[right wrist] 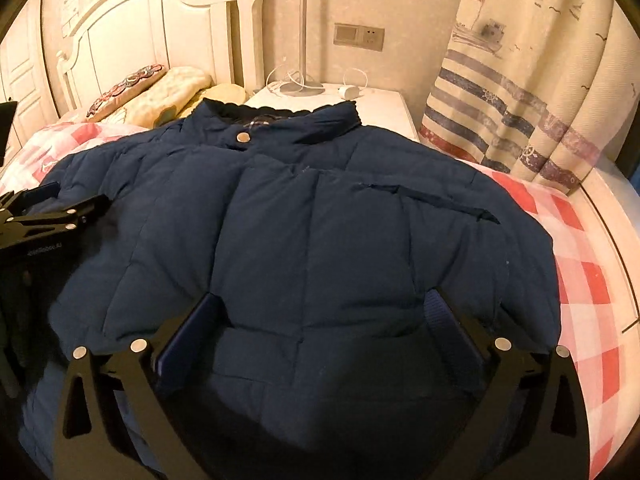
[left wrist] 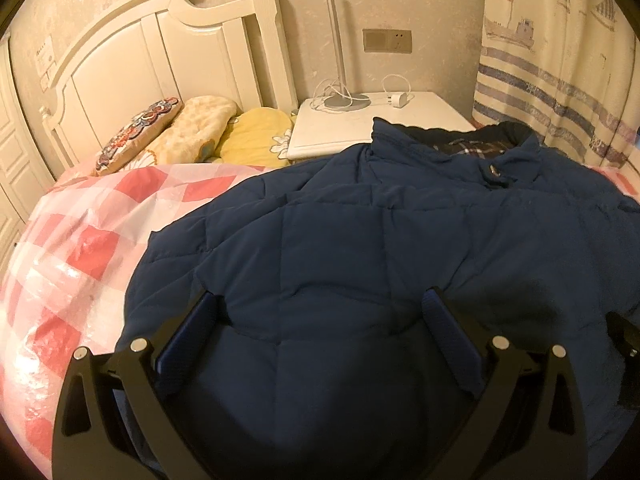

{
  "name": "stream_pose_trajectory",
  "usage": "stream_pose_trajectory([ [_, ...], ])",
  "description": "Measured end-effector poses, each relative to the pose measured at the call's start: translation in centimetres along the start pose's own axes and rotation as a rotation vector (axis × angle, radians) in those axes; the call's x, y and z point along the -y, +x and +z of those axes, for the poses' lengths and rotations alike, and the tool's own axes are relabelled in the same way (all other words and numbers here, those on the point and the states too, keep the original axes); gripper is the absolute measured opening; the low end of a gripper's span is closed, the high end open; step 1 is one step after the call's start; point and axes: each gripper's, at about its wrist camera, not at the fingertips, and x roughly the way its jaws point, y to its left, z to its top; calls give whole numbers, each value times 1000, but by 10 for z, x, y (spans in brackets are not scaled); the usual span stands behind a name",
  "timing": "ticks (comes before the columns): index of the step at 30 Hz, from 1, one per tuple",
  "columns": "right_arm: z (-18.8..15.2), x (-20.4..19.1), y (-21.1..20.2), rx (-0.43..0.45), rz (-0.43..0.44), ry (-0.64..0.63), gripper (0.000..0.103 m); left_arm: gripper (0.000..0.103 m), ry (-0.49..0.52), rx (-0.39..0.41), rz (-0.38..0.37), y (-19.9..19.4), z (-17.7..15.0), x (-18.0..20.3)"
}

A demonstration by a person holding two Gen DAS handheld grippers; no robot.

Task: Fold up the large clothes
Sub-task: 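Grasp the jacket hem with both tools and fold it toward the collar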

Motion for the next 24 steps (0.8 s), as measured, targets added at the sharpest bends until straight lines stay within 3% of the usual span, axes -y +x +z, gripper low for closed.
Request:
stream_pose_trajectory([
  [2, -4, 2, -19, 7, -2, 25, 97, 99, -17, -25, 0, -19, -5, -7],
  [6, -25, -6, -75, 90, 71, 58, 97, 101, -35, 61, -132, -76, -34, -22],
  [9, -44, -22, -84, 37, 77, -4, 97, 101, 41, 22, -153, -89, -63, -10],
  [12, -62, -34, -54, -88, 57, -59, 97, 101, 133, -70, -116, -68, -88, 11],
  [17, -66, -30, -49, -135, 49, -26, 98, 101, 56, -107, -141, -64, -87, -6],
  [21, -76, -1, -83, -52, -27, 12, 98, 101, 14, -66, -53, -83, -102, -40],
  [24, -94, 35, -82, -82, -107, 73, 99, 101, -130, -119, -84, -83, -113, -78],
])
